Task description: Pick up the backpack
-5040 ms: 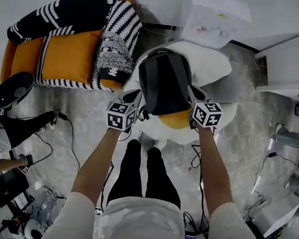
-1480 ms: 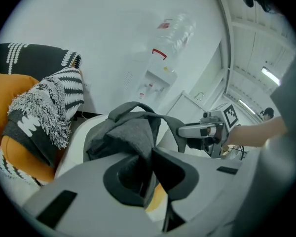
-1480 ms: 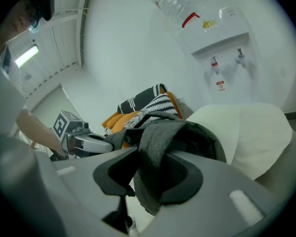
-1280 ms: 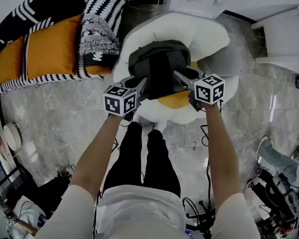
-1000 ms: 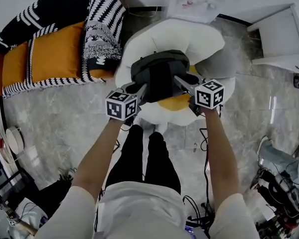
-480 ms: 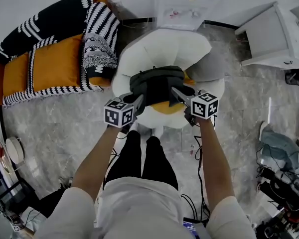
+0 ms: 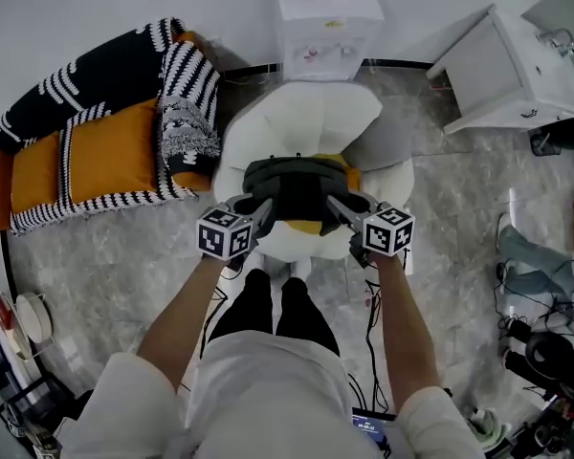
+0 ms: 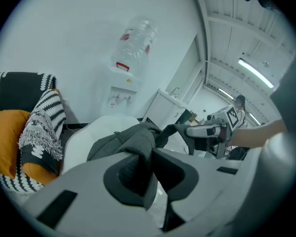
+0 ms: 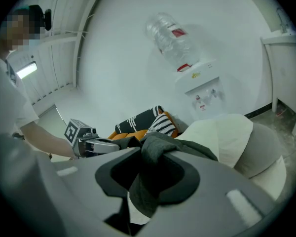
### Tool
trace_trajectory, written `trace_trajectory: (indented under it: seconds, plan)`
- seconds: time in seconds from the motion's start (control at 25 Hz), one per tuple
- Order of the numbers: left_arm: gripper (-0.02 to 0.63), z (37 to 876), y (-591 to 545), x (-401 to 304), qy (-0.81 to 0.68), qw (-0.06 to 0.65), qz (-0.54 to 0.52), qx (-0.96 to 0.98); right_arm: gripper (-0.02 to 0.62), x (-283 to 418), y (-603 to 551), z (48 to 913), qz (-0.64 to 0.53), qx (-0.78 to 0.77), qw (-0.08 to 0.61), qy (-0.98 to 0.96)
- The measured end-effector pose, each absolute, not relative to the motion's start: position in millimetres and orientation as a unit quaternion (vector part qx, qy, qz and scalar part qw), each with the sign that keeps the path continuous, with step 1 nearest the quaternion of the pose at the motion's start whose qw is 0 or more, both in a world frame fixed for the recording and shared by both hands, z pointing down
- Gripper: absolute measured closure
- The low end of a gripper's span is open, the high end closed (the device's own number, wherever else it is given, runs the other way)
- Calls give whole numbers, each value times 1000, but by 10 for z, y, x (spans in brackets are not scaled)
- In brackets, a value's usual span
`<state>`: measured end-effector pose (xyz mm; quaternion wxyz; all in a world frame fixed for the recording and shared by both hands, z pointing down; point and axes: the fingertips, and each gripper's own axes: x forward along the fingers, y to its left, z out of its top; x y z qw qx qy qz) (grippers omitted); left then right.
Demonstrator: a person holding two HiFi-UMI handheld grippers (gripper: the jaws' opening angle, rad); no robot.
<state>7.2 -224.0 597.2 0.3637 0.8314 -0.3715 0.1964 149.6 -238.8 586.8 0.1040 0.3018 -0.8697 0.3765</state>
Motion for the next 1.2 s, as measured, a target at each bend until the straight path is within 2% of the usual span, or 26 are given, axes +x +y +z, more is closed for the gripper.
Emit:
trace_trajectory:
  seconds: [1.2]
  plan:
    - [571,4177,-2141,149,-320,263,121,902,500,1578,-2002,4112,271,351,20,-896]
